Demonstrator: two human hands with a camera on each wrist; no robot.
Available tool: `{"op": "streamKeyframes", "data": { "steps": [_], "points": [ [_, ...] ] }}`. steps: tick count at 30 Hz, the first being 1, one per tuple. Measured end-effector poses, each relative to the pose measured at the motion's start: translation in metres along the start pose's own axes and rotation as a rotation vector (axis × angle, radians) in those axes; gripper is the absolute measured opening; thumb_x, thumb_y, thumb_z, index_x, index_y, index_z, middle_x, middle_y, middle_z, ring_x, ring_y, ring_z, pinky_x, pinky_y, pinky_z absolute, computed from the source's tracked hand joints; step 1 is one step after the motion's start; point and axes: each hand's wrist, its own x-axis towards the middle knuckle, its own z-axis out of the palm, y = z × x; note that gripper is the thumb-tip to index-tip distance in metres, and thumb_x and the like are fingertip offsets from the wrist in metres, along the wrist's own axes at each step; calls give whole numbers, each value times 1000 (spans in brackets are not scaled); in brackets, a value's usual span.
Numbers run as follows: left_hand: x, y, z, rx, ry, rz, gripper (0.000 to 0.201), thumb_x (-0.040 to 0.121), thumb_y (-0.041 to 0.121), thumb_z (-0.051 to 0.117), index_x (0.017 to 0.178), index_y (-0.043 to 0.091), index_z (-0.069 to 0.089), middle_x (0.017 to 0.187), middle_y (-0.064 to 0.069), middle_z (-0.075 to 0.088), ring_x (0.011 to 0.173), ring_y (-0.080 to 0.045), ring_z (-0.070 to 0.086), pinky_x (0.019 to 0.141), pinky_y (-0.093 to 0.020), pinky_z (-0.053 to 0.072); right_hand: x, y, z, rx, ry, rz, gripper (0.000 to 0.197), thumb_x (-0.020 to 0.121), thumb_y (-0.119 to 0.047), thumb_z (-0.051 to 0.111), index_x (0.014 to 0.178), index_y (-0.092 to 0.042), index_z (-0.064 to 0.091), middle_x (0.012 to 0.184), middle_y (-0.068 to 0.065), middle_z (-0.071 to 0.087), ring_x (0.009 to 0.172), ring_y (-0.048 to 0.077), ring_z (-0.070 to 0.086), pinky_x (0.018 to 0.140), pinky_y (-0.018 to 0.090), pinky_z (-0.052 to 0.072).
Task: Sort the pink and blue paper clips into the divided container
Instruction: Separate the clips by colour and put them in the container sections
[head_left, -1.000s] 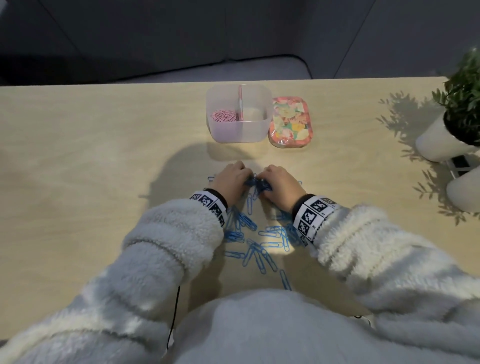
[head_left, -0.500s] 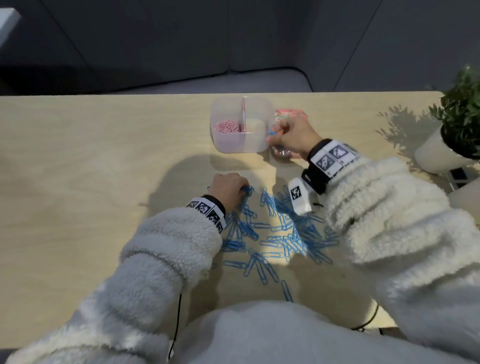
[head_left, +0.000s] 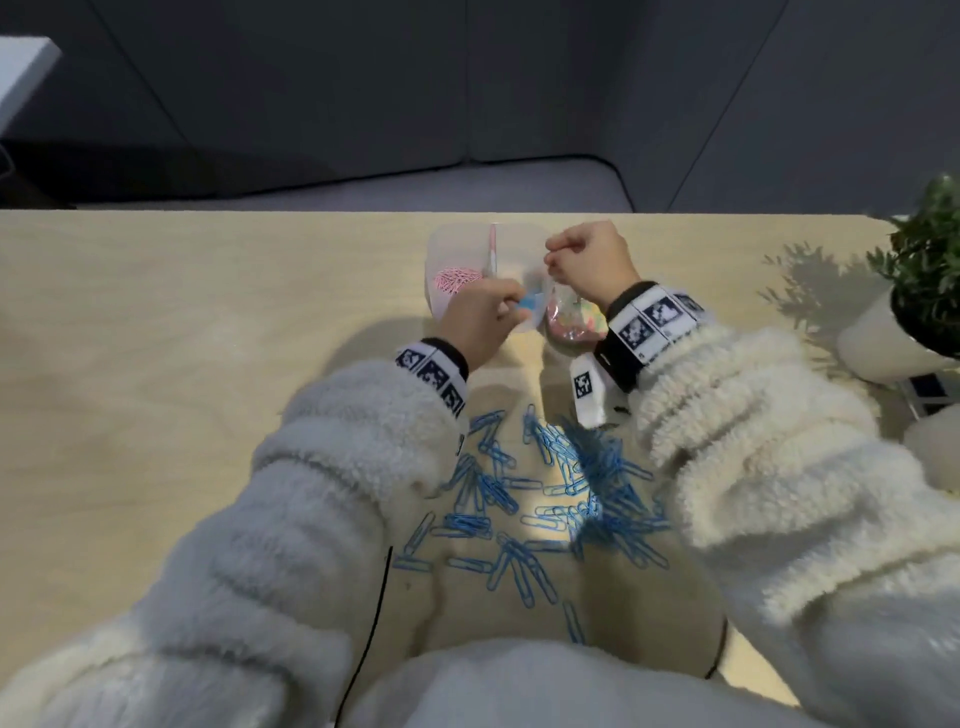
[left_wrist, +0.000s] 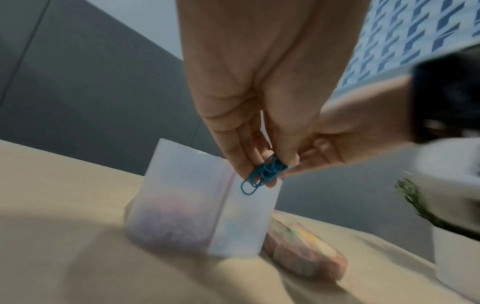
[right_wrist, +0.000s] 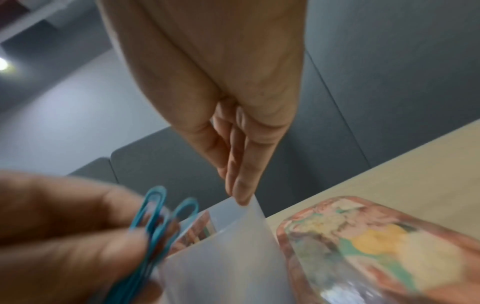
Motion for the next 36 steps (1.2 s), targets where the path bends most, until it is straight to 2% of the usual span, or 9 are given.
{"op": "streamKeyframes", "data": {
  "steps": [4,8,13,16,19,21,24,30,36],
  "points": [
    [37,18,-7,43,110,3,24,87,16,52,104,4,65,105,-17,67,96,-29,59,86,-35,46,-38,35,-23,57,90,-20,19,75,-7,53,67,-21,64,88,16,71,89,33,68,90,48,53],
    [66,18,3,325,10,-18,26,87,5,47,108,7,62,111,-14,63,103,-32,57,84,-36,45,-74,77,-33,-74,-11,4,31,82,-1,52,63,-25,59,78,6,66,77,22,61,85,46,53],
    [67,9,11,363,-54,-32,38,87,7,52,125,8,51,126,-13,58,118,-32,53,104,-38,40,-99,109,-50,-279,-11,109,18,82,-4,53,77,-16,65,84,5,68,90,30,65,87,35,48],
    [52,13,9,321,1,53,28,88,10,51,114,6,60,120,-15,59,114,-31,53,106,-40,37,-108,120,-54,-419,19,155,15,83,-10,54,90,-7,67,99,19,70,96,35,63,81,34,46],
    [21,2,22,257,78,212,21,83,12,47,86,2,66,94,-20,64,93,-36,58,85,-45,48,-114,126,-44,-467,-31,150,13,81,-11,54,89,-5,64,97,20,66,92,36,60,72,30,39],
    [-3,-12,36,288,-136,160,16,83,14,55,92,6,65,99,-18,64,95,-34,58,84,-41,47,-114,127,-32,-450,-53,111,13,80,-11,56,90,-5,62,99,20,62,93,35,59,71,27,37],
    [-34,-28,57,400,-449,98,40,78,26,67,115,12,58,118,-14,54,112,-30,47,98,-38,39,-116,123,-11,-455,-108,14,18,81,-9,57,97,-3,60,104,21,57,96,36,57,83,35,44],
    [-54,-34,66,487,-502,150,36,84,27,61,116,11,57,116,-14,52,109,-32,48,94,-43,41,-125,113,9,-482,-284,-131,23,86,-11,55,107,-5,61,111,18,57,106,34,54,94,37,43],
    [-59,-36,52,518,-508,224,57,76,33,69,126,14,50,123,-8,49,112,-27,44,96,-39,41,-127,122,-9,-635,-309,-78,58,73,-51,69,112,-8,57,112,14,55,109,31,49,93,40,44]
  ]
}}
